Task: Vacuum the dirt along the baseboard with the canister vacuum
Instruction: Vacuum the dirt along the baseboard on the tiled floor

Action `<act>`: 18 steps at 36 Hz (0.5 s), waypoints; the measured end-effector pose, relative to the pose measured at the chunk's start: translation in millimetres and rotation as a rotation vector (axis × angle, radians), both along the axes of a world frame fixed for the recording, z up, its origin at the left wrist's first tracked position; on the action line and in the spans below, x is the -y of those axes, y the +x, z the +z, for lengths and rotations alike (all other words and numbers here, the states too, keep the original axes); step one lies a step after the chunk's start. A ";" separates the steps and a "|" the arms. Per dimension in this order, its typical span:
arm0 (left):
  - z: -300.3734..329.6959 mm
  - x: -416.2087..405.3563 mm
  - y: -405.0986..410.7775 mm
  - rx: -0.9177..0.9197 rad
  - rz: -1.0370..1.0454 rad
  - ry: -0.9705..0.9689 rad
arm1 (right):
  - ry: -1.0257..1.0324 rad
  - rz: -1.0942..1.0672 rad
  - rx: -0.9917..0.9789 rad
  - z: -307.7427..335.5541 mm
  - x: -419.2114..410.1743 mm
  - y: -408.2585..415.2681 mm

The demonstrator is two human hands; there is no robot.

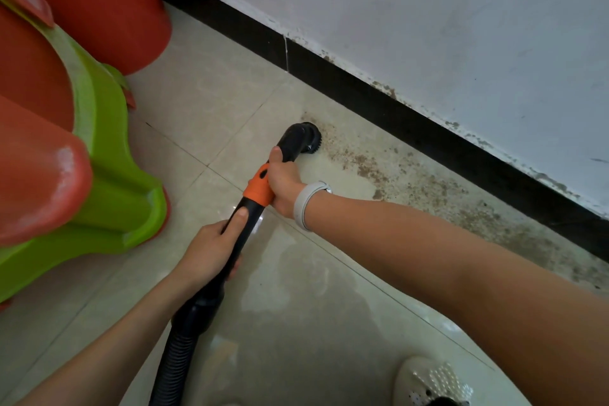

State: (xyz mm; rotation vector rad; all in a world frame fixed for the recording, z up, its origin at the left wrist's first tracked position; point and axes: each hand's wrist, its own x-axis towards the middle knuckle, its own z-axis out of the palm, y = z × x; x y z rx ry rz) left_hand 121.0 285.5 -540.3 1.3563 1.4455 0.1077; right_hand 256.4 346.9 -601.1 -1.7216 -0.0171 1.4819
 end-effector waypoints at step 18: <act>1.5 26.8 18.9 -0.007 -0.202 -0.115 | -0.068 -0.175 0.000 1.7 58.3 34.2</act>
